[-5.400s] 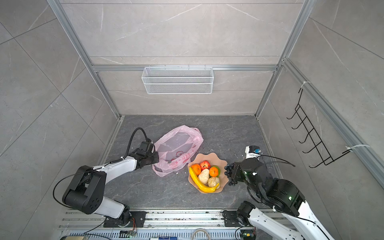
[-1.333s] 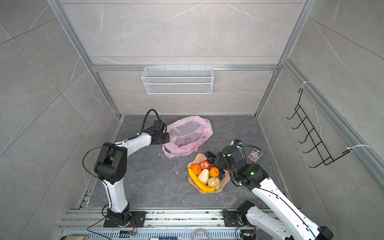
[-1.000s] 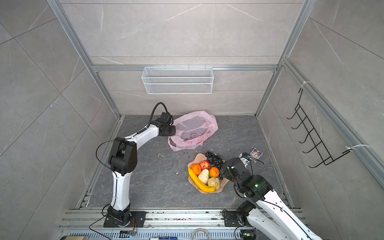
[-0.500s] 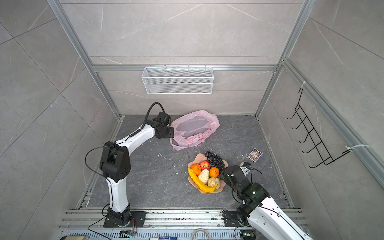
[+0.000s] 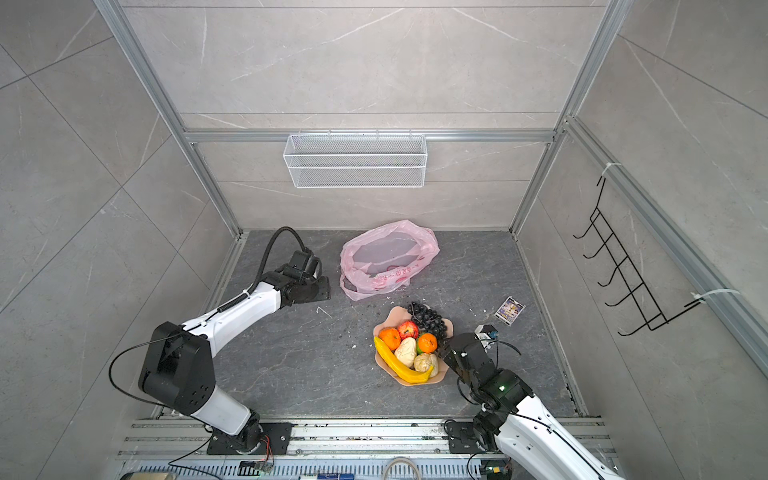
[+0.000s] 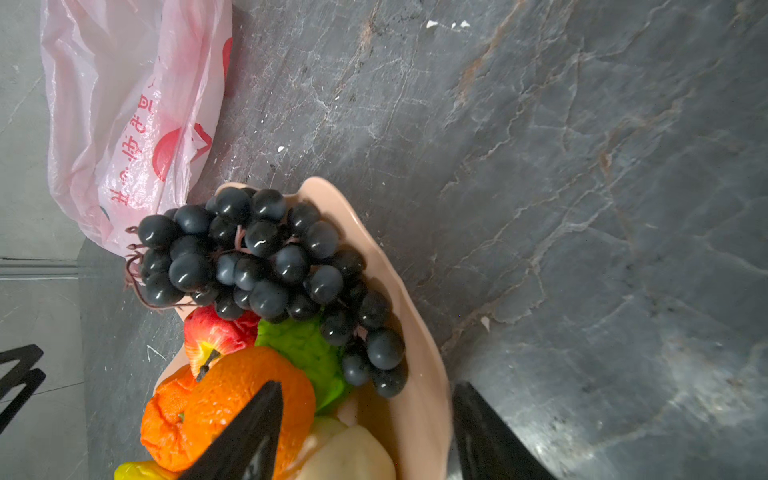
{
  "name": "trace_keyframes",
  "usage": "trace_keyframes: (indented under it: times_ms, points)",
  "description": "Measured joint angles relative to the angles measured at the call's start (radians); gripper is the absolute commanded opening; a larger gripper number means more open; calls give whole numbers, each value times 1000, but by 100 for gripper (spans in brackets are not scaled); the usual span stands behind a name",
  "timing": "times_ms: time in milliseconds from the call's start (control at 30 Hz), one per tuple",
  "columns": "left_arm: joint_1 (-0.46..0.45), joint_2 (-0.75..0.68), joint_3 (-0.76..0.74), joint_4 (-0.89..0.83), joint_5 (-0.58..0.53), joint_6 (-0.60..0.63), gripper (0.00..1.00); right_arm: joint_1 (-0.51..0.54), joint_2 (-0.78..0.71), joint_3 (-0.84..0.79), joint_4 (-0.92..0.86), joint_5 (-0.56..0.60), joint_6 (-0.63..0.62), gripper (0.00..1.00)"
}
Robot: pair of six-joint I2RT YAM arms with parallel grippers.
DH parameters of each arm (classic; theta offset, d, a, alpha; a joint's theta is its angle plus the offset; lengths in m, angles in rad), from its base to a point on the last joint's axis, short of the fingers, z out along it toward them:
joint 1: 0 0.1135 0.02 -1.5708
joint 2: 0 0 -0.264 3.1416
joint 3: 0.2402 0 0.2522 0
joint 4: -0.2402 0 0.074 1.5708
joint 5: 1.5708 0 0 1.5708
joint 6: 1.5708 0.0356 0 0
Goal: Take the fake fruits out of the plastic bag
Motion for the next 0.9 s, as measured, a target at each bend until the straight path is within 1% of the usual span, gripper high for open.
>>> trace_keyframes:
  times_ms: [67, 200, 400, 900]
  points:
    - [0, -30, -27, 9, -11, -3, 61, 0, 28, -5, 29, -3, -3, 54]
    - [0, -76, -52, 22, -31, -3, 61, 0, 82, -5, 82, -8, -16, 47]
    - [0, -82, -89, 47, -48, -3, 61, 0, 180, -1, 174, -40, -39, 38]
    - [3, -106, -177, 61, -78, -3, 61, 6, 470, 66, 409, -117, -74, 37]
